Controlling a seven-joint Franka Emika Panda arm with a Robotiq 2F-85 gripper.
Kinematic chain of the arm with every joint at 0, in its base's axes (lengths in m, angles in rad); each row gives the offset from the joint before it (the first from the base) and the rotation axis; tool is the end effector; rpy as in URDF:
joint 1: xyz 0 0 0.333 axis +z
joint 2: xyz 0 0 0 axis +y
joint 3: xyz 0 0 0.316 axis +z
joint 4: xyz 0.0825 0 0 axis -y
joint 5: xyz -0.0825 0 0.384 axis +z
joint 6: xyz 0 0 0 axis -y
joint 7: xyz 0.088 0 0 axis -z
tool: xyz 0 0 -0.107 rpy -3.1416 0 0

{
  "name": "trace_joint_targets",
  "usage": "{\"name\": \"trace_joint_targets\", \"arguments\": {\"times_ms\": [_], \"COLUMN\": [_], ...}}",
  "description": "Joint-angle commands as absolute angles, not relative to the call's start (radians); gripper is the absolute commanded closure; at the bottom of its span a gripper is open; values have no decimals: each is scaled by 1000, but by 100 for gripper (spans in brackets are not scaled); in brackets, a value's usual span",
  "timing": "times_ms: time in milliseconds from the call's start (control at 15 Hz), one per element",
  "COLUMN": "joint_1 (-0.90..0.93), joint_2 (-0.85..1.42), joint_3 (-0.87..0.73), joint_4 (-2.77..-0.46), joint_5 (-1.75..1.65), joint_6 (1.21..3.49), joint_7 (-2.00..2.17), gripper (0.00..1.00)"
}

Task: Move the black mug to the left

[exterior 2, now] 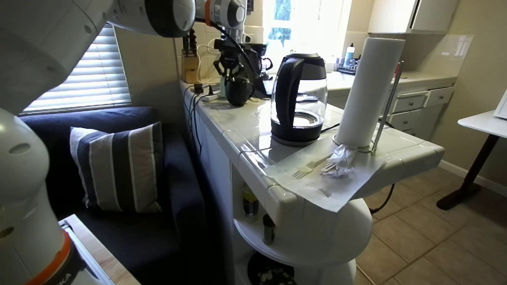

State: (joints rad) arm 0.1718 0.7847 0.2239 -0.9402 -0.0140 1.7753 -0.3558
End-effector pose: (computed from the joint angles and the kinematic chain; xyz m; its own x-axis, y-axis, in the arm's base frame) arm 0.7295 0.2341 0.4268 0.7738 0.6240 0.1086 0.6333 -0.7657 -0.1124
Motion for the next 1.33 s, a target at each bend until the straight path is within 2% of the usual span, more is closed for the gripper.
{"name": "trace_joint_targets", "arguments": {"times_ms": [0,933,1067,1267], "joint_1": [177,169,168,169], "joint_2": [821,875,885,894], "joint_3": [230,197,194,195], "joint_4": [-876,-778,-762,-738], "joint_5": [-1,-15,-14,-14], "joint_6": [1780,1741,1729,1714], "joint_7": [-338,-207,-203,-200], "gripper": [98,98,65,45]}}
